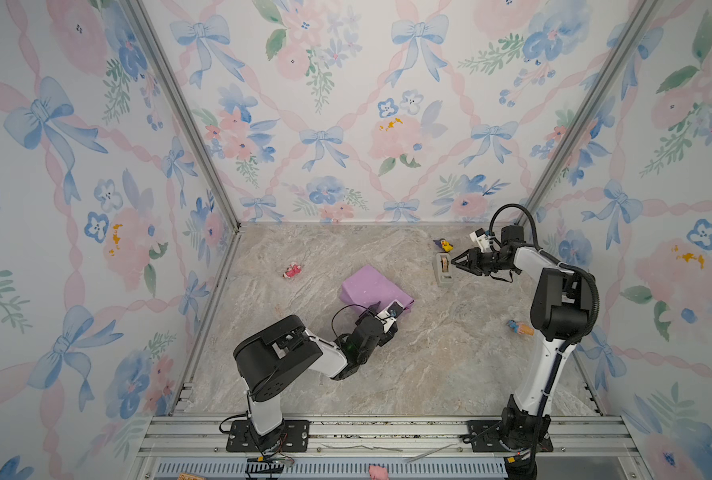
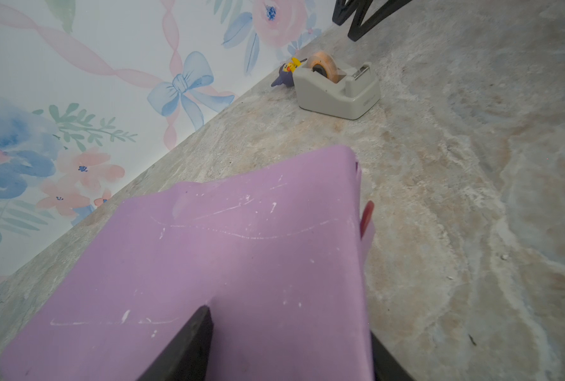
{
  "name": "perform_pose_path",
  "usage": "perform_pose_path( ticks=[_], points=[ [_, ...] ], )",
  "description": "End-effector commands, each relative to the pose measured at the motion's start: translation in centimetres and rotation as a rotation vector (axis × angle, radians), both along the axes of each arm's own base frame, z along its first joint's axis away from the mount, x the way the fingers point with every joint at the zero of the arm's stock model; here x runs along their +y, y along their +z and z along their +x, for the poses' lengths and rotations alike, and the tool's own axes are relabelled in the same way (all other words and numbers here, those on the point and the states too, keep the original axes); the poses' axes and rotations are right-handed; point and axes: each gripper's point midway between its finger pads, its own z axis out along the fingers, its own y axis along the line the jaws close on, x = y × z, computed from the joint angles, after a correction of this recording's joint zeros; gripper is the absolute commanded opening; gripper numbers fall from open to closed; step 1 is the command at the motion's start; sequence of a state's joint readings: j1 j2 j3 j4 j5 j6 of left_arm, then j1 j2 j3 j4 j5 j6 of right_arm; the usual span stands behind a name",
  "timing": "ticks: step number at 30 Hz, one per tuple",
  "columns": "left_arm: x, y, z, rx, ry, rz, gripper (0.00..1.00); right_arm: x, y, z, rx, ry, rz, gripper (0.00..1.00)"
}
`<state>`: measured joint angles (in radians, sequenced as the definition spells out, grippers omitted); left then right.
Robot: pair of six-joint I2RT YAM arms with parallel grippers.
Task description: Wrap the gift box in paper
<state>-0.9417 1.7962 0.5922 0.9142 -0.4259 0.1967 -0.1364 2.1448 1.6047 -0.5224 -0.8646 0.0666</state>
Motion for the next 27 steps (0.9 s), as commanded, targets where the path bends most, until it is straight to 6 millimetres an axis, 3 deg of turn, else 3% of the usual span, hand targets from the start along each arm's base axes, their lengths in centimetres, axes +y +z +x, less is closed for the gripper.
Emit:
perform_pose_path(
  ticks=[1,9,27],
  points=[
    [1.9,-8.3,-3.0,0.247,-0.043,0.166,0.63,1.6,-0.7,-1.1,0.06,0.07,0.029,0.39],
    [2.0,-8.2,-3.0,0.245,-0.042,0.165,0.63,2.0,-2.8,-1.1,0.117,0.098,-0.006,0.39],
    [1.8,-8.1,-2.9,0.241,-0.045,0.167,0.63,3.0,-4.3,-2.0,0.199,0.168,0.048,0.35]
  ],
)
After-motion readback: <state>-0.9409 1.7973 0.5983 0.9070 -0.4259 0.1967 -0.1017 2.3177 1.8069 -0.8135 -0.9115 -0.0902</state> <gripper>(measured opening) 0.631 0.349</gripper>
